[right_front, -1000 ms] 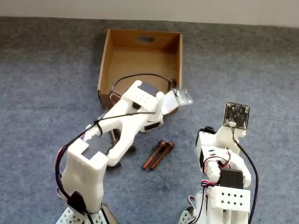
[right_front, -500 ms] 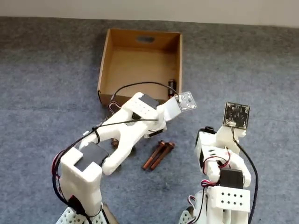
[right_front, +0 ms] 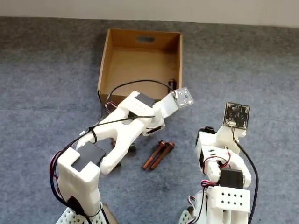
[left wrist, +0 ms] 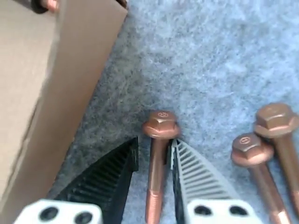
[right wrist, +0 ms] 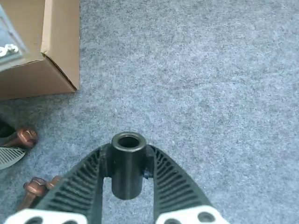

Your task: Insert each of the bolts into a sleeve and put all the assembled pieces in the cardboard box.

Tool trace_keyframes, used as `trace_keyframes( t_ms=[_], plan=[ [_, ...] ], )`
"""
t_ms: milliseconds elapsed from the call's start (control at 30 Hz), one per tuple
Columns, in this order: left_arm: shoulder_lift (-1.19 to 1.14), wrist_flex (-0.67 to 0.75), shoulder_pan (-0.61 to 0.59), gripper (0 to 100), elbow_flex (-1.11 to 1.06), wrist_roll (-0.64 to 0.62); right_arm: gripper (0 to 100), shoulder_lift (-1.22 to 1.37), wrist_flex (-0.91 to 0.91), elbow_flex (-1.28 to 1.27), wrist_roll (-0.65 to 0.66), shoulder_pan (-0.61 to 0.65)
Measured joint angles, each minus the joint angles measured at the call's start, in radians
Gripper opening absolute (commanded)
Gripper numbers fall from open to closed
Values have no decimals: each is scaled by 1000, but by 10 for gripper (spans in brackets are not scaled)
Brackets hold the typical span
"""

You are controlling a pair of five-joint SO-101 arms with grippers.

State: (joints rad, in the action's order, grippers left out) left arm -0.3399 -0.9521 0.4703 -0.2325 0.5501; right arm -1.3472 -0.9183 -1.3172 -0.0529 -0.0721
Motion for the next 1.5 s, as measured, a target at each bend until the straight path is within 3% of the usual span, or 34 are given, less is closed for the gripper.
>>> trace_keyframes(
  t_ms=[67, 533, 900, 1067, 1300, 1500],
  plan=[
    [0, 3, 0, 2, 0, -2, 5, 0, 0, 0, 0, 0],
    [75, -48, 6, 8, -25, -78, 5, 0, 0, 0, 0, 0],
    [624, -71, -72, 8, -281, -78, 5, 0, 0, 34, 0, 9],
    [893, -66, -104, 8, -371, -84, 5, -2, 0, 43, 0, 147],
    [1197, 78, -265, 8, -463, -316, 5, -2, 115, 43, 0, 328],
    [1333, 210, -296, 8, -502, -465, 5, -2, 331, 43, 0, 414]
  ],
)
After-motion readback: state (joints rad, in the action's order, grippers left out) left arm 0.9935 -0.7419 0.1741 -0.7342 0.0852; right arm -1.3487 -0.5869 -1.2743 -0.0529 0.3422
